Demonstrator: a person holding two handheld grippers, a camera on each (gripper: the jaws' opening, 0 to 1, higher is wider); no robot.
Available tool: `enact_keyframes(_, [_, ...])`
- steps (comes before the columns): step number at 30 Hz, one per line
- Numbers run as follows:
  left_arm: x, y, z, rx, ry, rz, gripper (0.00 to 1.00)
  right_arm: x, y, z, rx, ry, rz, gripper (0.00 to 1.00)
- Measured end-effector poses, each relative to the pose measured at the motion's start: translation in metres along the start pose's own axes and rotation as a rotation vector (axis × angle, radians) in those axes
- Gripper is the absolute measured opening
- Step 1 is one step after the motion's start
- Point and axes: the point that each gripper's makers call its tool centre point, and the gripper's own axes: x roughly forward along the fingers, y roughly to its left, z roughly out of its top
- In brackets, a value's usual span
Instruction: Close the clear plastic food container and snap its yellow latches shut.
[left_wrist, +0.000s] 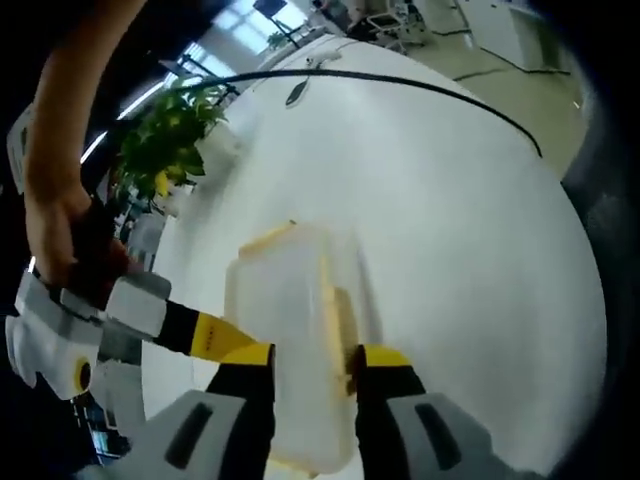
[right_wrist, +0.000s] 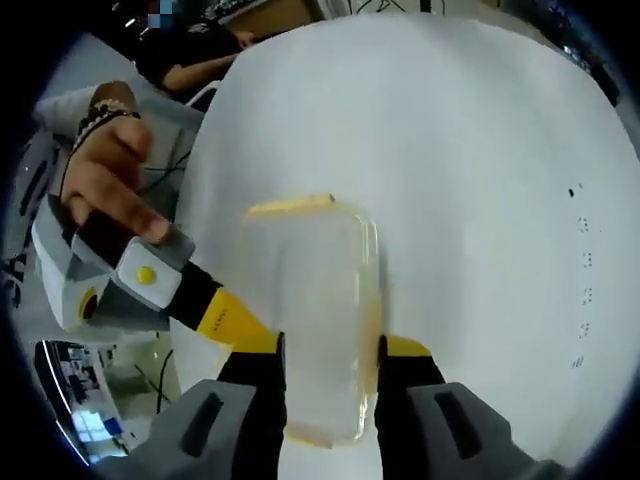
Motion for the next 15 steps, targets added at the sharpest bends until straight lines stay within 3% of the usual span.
enact_keyframes(3, [0.001,0.000,0.000,0.009,0.003,0.011,0.25,-0.004,0.001,-0.002,-0.018,-0.015,-0.022,0.31])
enact_keyframes(6, [0.001,0.000,0.000,0.011,0.000,0.015,0.25,-0.008,0.000,-0.001,-0.043,0.024,-0.069,0.33])
enact_keyframes(9, [0.001,0.000,0.001,0.012,0.006,0.026,0.26,-0.009,-0.002,0.000,-0.150,0.050,-0.142,0.34])
enact_keyframes(14, [0.001,0.000,0.003,-0.027,0.020,0.061,0.26,-0.015,-0.003,-0.008,-0.123,0.008,-0.277,0.34])
enact_keyframes(15, [0.002,0.000,0.002,-0.008,0.027,0.073,0.26,-0.014,0.007,-0.015,-0.120,-0.013,-0.310,0.34])
